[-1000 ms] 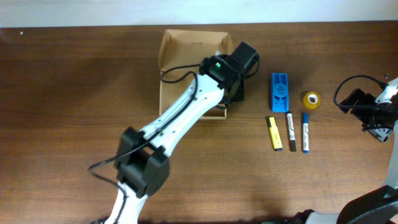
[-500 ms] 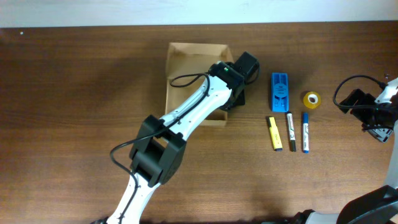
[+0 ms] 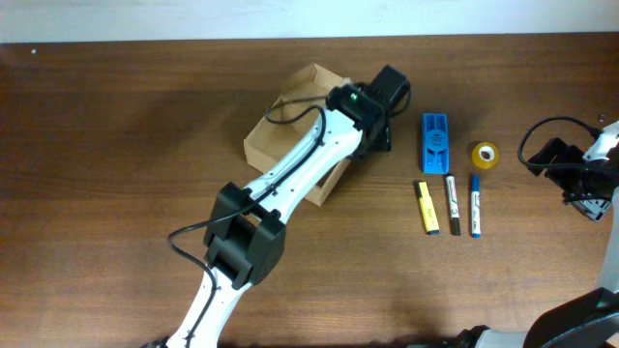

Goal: Pack container

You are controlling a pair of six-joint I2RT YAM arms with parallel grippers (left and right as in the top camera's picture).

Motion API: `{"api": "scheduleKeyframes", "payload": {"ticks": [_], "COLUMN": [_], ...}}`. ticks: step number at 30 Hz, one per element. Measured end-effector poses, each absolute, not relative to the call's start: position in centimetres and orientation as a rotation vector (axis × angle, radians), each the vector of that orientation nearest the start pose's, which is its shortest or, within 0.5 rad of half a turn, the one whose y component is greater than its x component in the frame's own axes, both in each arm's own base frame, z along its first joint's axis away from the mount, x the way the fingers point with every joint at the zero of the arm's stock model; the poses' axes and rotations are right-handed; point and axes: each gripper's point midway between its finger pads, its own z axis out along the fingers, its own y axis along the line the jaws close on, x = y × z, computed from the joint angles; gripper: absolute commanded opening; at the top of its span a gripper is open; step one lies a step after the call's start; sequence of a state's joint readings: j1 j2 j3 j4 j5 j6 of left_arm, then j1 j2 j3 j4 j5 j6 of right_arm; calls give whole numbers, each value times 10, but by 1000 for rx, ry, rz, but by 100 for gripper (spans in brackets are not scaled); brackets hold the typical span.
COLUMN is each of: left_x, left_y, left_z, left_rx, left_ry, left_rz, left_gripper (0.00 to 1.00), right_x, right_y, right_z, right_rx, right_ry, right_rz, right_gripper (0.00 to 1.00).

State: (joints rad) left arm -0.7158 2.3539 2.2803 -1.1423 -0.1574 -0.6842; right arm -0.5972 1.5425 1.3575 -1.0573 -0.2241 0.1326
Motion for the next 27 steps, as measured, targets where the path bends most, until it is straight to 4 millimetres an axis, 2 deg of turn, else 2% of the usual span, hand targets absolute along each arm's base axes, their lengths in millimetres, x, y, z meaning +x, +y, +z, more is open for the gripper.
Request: {"api": "scheduleKeyframes", "payload": {"ticks": [4,6,13,16,21,24,27], "left_x": [437,439,433,432,439,456,469], "left_y": [-334,-331,-291,-265,-213,-171,-130], "left_z": [157,172,225,260,298,303,300], "left_rx": [19,26,96,108,57,-10,-88], "left_ry": [2674,2645,2566,2496,2426,2424,2450], "left_rz": [-164,-152,62,164,266,313,347], "left_gripper": [78,74,75,79,79,70,68], "right_x": [305,305,308,311,322,322,322], "right_y": [-161,-161,-163,-166,-173,-173,-173], "right_z": [163,163,164,166,171,171,171], "right_rx": [939,940,933,924,898,899,899], "right_ry": [2599,2599,2585,2570,2521,2523,2523], "right_rz": [197,197,190,183,161,162,163], "right_gripper": [99,99,99,99,99,99,99]}}
